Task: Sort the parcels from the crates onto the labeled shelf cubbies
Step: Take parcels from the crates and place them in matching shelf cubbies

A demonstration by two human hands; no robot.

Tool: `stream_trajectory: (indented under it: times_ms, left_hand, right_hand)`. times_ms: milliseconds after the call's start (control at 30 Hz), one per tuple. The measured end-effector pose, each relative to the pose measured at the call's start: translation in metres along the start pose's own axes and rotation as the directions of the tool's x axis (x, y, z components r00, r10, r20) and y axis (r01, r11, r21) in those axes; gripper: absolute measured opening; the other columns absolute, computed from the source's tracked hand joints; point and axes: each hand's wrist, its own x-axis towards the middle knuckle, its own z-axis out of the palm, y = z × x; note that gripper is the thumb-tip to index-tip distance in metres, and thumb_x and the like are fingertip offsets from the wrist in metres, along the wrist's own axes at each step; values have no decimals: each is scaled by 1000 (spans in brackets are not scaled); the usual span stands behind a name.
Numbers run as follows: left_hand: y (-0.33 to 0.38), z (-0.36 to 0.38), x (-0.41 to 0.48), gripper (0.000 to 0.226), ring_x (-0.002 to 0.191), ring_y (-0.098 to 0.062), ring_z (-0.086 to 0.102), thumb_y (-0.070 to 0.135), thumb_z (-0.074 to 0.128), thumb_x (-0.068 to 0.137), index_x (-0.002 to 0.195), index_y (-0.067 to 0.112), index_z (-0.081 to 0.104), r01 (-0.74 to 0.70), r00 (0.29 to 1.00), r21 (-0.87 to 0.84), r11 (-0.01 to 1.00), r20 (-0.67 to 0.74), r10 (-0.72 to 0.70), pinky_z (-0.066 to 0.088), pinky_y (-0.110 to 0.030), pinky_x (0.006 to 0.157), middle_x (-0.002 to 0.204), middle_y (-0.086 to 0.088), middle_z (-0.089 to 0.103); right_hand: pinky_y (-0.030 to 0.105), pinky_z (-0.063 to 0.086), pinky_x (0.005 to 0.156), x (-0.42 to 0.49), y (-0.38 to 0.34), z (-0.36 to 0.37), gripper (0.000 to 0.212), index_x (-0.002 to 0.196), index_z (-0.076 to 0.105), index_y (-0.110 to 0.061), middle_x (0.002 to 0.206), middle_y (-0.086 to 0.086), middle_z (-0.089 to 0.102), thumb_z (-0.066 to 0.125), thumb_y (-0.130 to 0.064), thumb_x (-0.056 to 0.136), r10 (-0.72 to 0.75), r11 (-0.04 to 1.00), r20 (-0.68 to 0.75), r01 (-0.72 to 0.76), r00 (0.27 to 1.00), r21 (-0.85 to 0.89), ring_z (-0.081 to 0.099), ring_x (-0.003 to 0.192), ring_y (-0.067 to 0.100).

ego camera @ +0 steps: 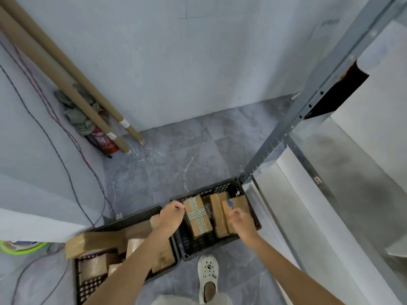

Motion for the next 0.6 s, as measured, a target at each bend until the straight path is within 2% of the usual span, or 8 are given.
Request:
stream_trajectory:
  times_ms: [100,233,300,400,467,533,567,600]
  left_hand:
    - [-14,23,34,16,71,-16,53,8,43,96,101,12,58,43,999,-6,999,-18,-43,38,-20,56,88,-7,59]
    - [-57,67,100,24,52,-17,44,9,44,96,117,9,56,174,985,-38,984,-9,-174,35,-28,50,65,-5,52]
    - [-81,91,137,30,49,-16,43,10,42,97,125,9,51,204,979,-17,979,20,-204,34,-25,47,64,-3,51]
    - [-122,127,190,38,57,-9,46,13,38,99,138,11,40,260,964,3,966,51,-260,38,-16,45,84,3,57]
    - [-149,151,225,48,63,-4,46,11,37,100,146,12,27,282,955,-7,959,101,-280,39,-9,44,126,-4,55]
    - [-177,173,256,57,84,-11,56,8,38,99,150,13,15,307,944,-32,951,141,-300,46,-12,65,151,-9,31]
    - [-190,183,271,60,106,-21,57,6,39,98,151,14,10,326,936,-39,945,157,-316,47,-21,80,155,-9,24]
    - [-201,192,284,64,125,-26,47,4,40,98,151,15,6,345,925,-40,938,183,-333,45,-26,90,157,-8,17]
  right_hand:
    - [29,45,73,44,20,13,17,90,59,-12,88,7,60,43,-15,96,56,998,56,-56,997,-11,56,84,20]
    - [23,40,76,99,58,53,15,90,59,-15,90,1,57,46,-12,96,149,989,154,-150,977,-6,57,96,22]
    - [23,37,78,134,78,78,18,104,61,-9,99,1,57,45,-11,96,168,986,181,-166,969,-28,55,101,20]
    - [21,38,70,188,113,115,29,122,54,-4,115,12,60,41,-13,98,183,983,177,-177,967,-49,56,102,24]
    - [18,40,63,223,141,141,33,129,49,-4,123,16,58,40,-12,99,194,980,167,-183,967,-80,57,107,27]
    - [18,41,76,256,169,166,38,136,42,-4,133,14,53,41,-12,99,207,976,183,-190,961,-104,53,118,25]
    - [21,40,85,271,182,177,41,138,39,-5,137,14,49,43,-14,99,213,975,193,-196,958,-103,50,122,26]
    - [24,39,91,283,193,187,44,140,36,-6,141,13,47,45,-17,98,217,974,216,-198,952,-106,48,125,26]
